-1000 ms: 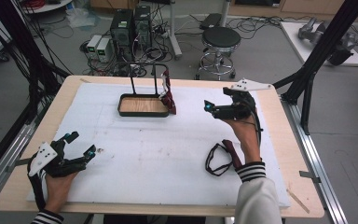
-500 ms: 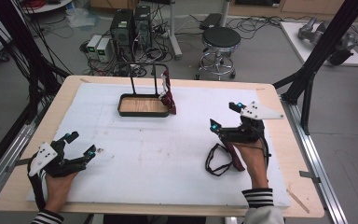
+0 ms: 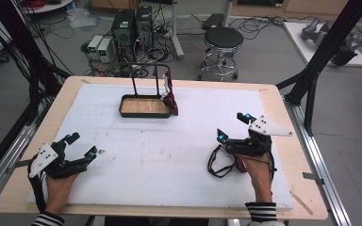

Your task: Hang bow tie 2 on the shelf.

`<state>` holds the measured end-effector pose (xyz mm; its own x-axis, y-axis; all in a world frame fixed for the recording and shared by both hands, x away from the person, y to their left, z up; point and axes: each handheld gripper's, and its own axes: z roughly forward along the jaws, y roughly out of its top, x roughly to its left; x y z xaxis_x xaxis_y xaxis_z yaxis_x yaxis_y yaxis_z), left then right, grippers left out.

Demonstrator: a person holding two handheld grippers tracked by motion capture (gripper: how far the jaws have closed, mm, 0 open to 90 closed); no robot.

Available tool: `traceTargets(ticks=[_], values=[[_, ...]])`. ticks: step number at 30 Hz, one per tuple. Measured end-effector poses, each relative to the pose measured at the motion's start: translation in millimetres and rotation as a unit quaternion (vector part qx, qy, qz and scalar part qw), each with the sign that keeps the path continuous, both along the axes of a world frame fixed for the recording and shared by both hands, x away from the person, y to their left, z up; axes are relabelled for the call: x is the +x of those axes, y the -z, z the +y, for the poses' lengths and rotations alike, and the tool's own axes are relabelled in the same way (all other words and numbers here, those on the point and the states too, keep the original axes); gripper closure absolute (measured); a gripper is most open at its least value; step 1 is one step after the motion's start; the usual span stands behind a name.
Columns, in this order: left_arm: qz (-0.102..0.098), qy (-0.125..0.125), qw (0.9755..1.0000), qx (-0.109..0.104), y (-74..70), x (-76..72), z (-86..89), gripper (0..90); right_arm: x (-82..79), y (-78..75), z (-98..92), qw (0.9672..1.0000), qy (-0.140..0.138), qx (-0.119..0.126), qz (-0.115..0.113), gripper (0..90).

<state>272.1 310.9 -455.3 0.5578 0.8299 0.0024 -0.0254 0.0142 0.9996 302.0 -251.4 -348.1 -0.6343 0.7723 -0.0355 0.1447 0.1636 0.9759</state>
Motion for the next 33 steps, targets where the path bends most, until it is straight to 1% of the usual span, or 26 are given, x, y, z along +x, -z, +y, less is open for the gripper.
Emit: traceTargets(ticks=[3, 8, 9, 10, 12, 14, 15, 16, 18, 20, 21, 23, 25, 27, 29, 31, 33], values=[[0.001, 0.0, 1.0, -0.001, 0.0, 0.0, 0.1, 13.9, 0.5, 0.4, -2.2, 1.0, 0.006, -0.002, -0.004, 8.6], [0.001, 0.0, 1.0, -0.001, 0.0, 0.0, 0.1, 13.9, 0.4, 1.6, -4.9, 0.9999, 0.013, -0.003, -0.003, 8.6], [0.001, 0.0, 1.0, 0.0, 0.0, -0.1, 0.2, 13.9, -0.3, 1.8, -4.8, 0.9999, 0.014, -0.003, 0.002, 8.6], [0.001, 0.0, 1.0, -0.001, 0.0, 0.0, 0.1, 13.9, -0.2, 2.2, -4.9, 0.9999, 0.014, -0.005, 0.001, 8.6], [0.001, 0.0, 1.0, -0.001, -0.1, -0.1, 0.3, 13.9, -0.7, 3.3, -5.3, 0.9998, 0.015, -0.014, 0.005, 8.6], [0.001, 0.0, 1.0, -0.001, 0.0, -0.1, 0.3, 13.9, -0.9, 4.6, -6.8, 0.9994, 0.018, -0.029, 0.008, 8.6], [0.002, 0.0, 1.0, 0.0, -0.1, -0.1, 0.4, 13.9, -2.4, 5.3, -7.2, 0.9992, 0.018, -0.031, 0.017, 8.6], [0.001, 0.0, 1.0, -0.001, -0.1, 0.0, 0.3, 13.9, -2.7, 6.0, -8.8, 0.999, 0.018, -0.038, 0.016, 8.6], [0.001, 0.0, 1.0, -0.001, 0.0, 0.0, 0.3, 13.9, -4.7, 6.9, -11.6, 0.9981, 0.026, -0.05, 0.025, 8.6], [0.001, 0.0, 1.0, 0.0, 0.0, 0.0, 0.4, 13.9, -6.4, 7.9, -14.0, 0.9978, 0.025, -0.054, 0.03, 8.6], [0.002, 0.0, 1.0, 0.0, -0.1, -0.1, 0.5, 13.9, -8.0, 8.4, -14.7, 0.9973, 0.027, -0.057, 0.037, 8.6], [0.002, 0.0, 1.0, -0.001, 0.0, 0.0, 0.4, 13.9, -10.0, 10.2, -16.0, 0.9961, 0.028, -0.074, 0.04, 8.6], [0.002, 0.0, 1.0, -0.001, -0.1, 0.0, 0.5, 13.9, -13.1, 12.6, -16.9, 0.9943, 0.031, -0.089, 0.05, 8.6], [0.002, 0.0, 1.0, -0.001, -0.1, -0.1, 0.5, 13.9, -16.1, 16.0, -17.3, 0.9926, 0.037, -0.102, 0.054, 8.7], [0.001, 0.0, 1.0, -0.001, 0.0, 0.0, 0.3, 13.9, -19.3, 19.8, -17.3, 0.9898, 0.044, -0.121, 0.061, 8.7], [0.001, 0.0, 1.0, -0.001, -0.1, -0.1, 0.4, 13.8, -22.3, 23.7, -17.0, 0.9879, 0.048, -0.13, 0.069, 8.7], [0.002, 0.0, 1.0, -0.001, -0.1, 0.0, 0.4, 13.9, -24.5, 27.2, -17.3, 0.9851, 0.052, -0.145, 0.078, 8.7]])
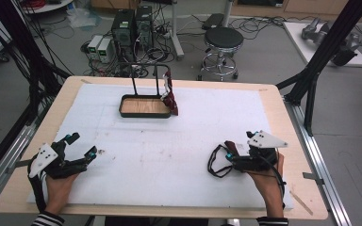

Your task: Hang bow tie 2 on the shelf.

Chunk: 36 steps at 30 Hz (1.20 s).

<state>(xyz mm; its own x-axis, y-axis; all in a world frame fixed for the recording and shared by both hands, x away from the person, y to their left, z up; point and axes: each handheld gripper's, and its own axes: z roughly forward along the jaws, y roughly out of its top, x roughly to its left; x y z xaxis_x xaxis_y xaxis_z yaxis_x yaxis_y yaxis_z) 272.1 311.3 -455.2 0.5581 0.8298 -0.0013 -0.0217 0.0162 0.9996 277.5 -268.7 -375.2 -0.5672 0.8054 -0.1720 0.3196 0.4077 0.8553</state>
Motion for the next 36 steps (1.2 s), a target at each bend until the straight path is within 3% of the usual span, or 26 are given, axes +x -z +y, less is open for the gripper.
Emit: traceTargets(ticks=[7, 13, 15, 24, 31, 36], values=[[0.0, 0.0, 1.0, 0.001, 0.0, 0.0, 0.1, 13.9, -12.4, 13.9, 1.2, 0.9985, 0.017, -0.049, 0.015, 9.2], [0.0, 0.0, 1.0, 0.001, 0.0, 0.0, 0.3, 13.9, -18.9, 28.0, 0.8, 0.9978, 0.02, -0.052, 0.036, 9.3], [0.0, 0.0, 1.0, 0.001, 0.0, 0.0, 0.3, 13.9, -21.3, 31.9, 0.5, 0.9975, 0.019, -0.052, 0.043, 16.3], [0.0, 0.0, 1.0, 0.0, 0.0, 0.0, 0.3, 13.9, -23.6, 47.4, -4.7, 0.9951, 0.036, -0.061, 0.07, 17.1], [0.0, 0.0, 1.0, 0.001, 0.0, 0.0, 0.4, 13.9, -20.9, 52.6, -9.4, 0.994, 0.029, -0.058, 0.088, 28.0], [0.0, 0.0, 1.0, 0.001, 0.0, 0.0, 0.3, 13.9, -19.6, 56.1, -10.9, 0.9929, 0.04, -0.059, 0.095, 35.7]])
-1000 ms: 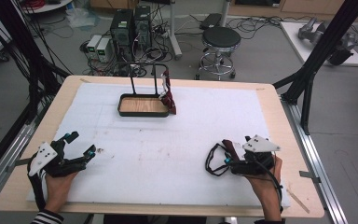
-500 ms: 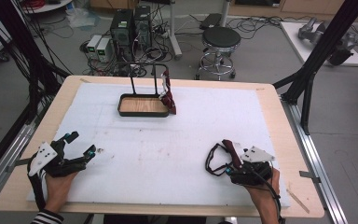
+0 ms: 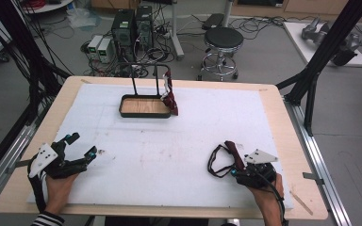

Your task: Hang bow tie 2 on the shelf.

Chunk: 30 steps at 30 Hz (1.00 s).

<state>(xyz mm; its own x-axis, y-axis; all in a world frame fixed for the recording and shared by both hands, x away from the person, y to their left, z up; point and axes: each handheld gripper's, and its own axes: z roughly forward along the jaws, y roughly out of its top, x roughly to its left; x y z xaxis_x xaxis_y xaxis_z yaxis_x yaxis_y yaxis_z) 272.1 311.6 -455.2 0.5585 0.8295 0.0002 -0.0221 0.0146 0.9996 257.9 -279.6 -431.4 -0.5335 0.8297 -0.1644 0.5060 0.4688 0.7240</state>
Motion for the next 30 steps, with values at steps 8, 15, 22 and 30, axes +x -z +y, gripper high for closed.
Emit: traceTargets(ticks=[8, 15, 22, 30], values=[[0.0, 0.0, 1.0, 0.0, 0.0, 0.0, 0.0, 13.9, 1.8, 4.5, -2.1, 0.9998, -0.008, 0.004, 0.018, 52.1], [0.0, 0.0, 1.0, 0.0, 0.0, -0.1, -0.2, 13.9, 1.3, 3.7, -8.5, 0.9994, 0.012, -0.009, 0.03, 80.4], [-0.002, 0.0, 1.0, 0.001, 0.0, -0.2, -0.4, 13.9, 1.6, 3.6, -12.3, 0.9995, 0.009, 0.009, 0.028, 82.0], [-0.001, 0.0, 1.0, -0.001, 0.0, -0.3, -0.1, 13.9, 5.1, 0.7, -12.7, 0.9987, -0.008, 0.049, 0.015, 82.0]])
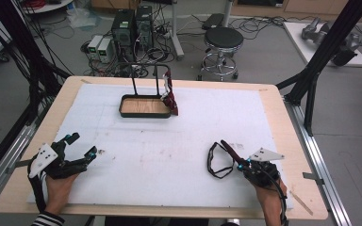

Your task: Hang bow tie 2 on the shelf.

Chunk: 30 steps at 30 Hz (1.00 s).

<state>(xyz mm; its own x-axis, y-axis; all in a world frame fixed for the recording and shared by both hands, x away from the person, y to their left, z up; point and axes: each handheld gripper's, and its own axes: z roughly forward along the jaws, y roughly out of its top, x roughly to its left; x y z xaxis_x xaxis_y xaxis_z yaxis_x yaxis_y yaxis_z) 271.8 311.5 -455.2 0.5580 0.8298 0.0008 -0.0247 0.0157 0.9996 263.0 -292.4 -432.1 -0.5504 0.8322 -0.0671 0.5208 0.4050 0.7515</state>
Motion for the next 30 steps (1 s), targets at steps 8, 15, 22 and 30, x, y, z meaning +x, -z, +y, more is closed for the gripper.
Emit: traceTargets(ticks=[8, 15, 22, 30], values=[[0.003, 0.001, 1.0, 0.0, -0.2, 0.5, 0.2, 13.9, 9.9, -13.3, 9.0, 0.9976, -0.038, 0.048, -0.032, 81.9], [0.011, 0.007, 0.9999, 0.006, -1.1, 2.4, -0.7, 13.9, 16.3, -26.1, 12.0, 0.9938, -0.062, 0.077, -0.053, 82.0], [0.017, 0.019, 0.9995, 0.017, -3.6, 5.9, -2.1, 13.9, 22.5, -35.2, 14.9, 0.9874, -0.094, 0.11, -0.065, 81.9], [0.026, 0.041, 0.9985, 0.027, -20.5, 15.9, -10.2, 14.6, 34.5, -45.7, 25.7, 0.978, -0.135, 0.144, -0.069, 82.0]])
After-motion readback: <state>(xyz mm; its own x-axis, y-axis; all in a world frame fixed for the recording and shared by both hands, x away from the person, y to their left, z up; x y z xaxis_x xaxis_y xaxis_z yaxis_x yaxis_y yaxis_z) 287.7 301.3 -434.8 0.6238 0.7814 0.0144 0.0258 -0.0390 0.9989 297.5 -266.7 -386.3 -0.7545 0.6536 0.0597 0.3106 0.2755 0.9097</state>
